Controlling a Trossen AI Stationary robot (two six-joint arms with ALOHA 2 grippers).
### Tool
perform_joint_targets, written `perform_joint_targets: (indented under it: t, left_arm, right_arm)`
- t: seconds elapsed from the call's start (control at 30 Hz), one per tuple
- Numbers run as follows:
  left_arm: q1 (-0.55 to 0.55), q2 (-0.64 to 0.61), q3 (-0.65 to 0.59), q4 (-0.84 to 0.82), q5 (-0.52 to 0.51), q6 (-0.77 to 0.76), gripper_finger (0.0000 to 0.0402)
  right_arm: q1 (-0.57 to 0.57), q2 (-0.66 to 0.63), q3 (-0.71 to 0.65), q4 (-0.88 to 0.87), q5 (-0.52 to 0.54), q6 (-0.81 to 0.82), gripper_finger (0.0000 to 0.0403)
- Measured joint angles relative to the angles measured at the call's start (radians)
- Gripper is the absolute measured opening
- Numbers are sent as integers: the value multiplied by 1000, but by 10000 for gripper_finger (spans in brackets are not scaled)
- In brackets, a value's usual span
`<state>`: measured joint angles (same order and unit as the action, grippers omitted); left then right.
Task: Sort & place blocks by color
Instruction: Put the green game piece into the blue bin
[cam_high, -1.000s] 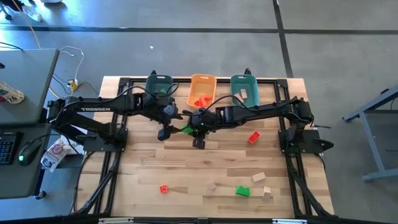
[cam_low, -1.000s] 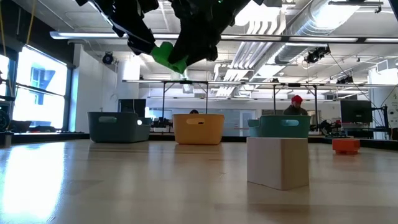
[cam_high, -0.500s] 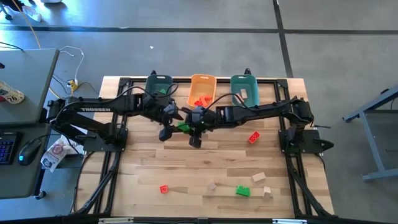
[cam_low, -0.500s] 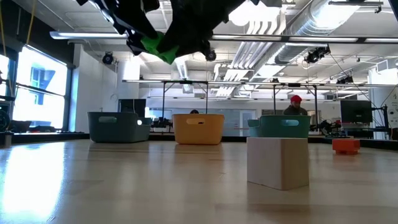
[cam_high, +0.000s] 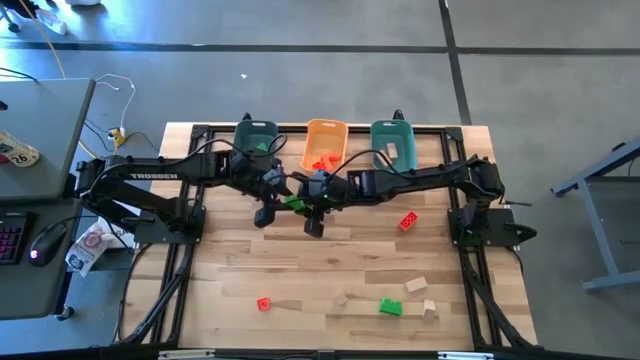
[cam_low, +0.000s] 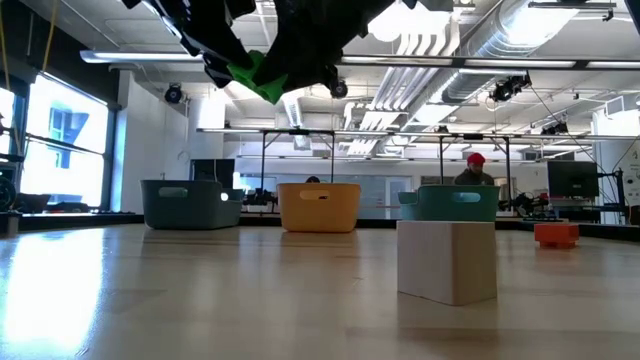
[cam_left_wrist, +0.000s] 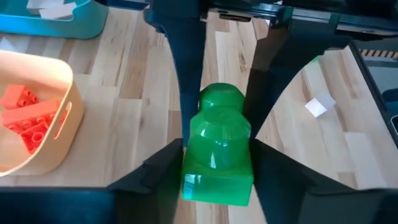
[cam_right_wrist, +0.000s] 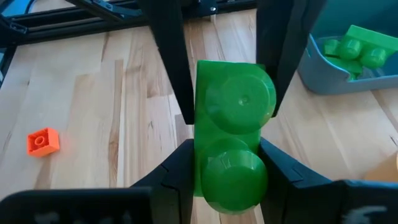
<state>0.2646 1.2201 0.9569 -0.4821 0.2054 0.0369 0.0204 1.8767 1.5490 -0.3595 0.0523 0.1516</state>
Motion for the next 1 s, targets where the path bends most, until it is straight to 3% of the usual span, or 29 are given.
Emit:
perform_joint_targets:
  t: [0.17, 0.3, 0.5, 0.63, 1.0]
  left_arm:
    - [0, 0, 0, -1, 6, 11, 110]
    - [0, 0, 0, -1, 4, 19, 109]
    - [1, 0, 0, -18, -24, 22, 109]
    - [-1, 0, 0, -93, -144, 46, 109]
    - [80, 0, 0, -239, -521, 41, 112]
  right_arm:
    - [1, 0, 0, -3, -1, -13, 102]
    - [1, 0, 0, -3, -1, -13, 110]
    - [17, 0, 0, -13, 38, -18, 214]
    - [21, 0, 0, -91, 52, -9, 248]
    - [48, 0, 0, -320, -44, 65, 256]
